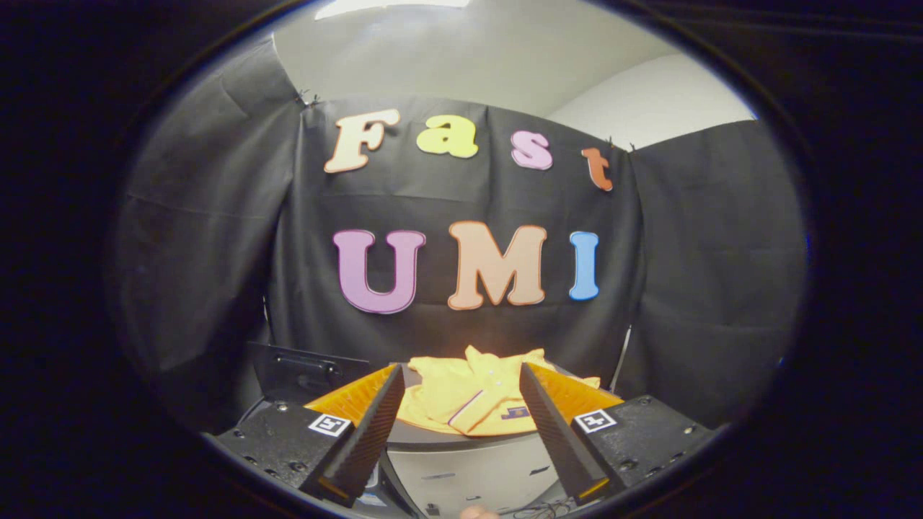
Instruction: Put the clothes into the washing machine and then close the washing machine lid.
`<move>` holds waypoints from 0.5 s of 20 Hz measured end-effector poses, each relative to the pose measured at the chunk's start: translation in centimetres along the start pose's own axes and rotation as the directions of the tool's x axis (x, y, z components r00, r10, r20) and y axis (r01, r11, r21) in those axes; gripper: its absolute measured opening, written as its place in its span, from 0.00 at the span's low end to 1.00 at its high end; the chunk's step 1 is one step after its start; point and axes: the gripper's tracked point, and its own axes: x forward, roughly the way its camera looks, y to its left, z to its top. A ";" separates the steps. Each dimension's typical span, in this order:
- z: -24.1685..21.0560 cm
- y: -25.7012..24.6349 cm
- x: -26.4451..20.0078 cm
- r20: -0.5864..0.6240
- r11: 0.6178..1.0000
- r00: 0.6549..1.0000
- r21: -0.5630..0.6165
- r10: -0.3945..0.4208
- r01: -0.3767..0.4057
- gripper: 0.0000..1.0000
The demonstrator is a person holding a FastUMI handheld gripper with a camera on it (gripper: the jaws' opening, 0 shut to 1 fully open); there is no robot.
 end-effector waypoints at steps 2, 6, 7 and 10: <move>-2.0 -0.7 2.4 -0.064 1.000 0.998 0.031 -0.004 0.006 0.97; -5.5 -1.8 6.6 -0.167 1.000 0.986 0.022 0.002 0.001 0.97; -6.3 -2.1 7.4 -0.188 1.000 0.982 0.021 0.004 0.000 0.97; -8.2 -2.9 10.1 -0.266 0.999 0.964 0.034 0.004 0.005 0.97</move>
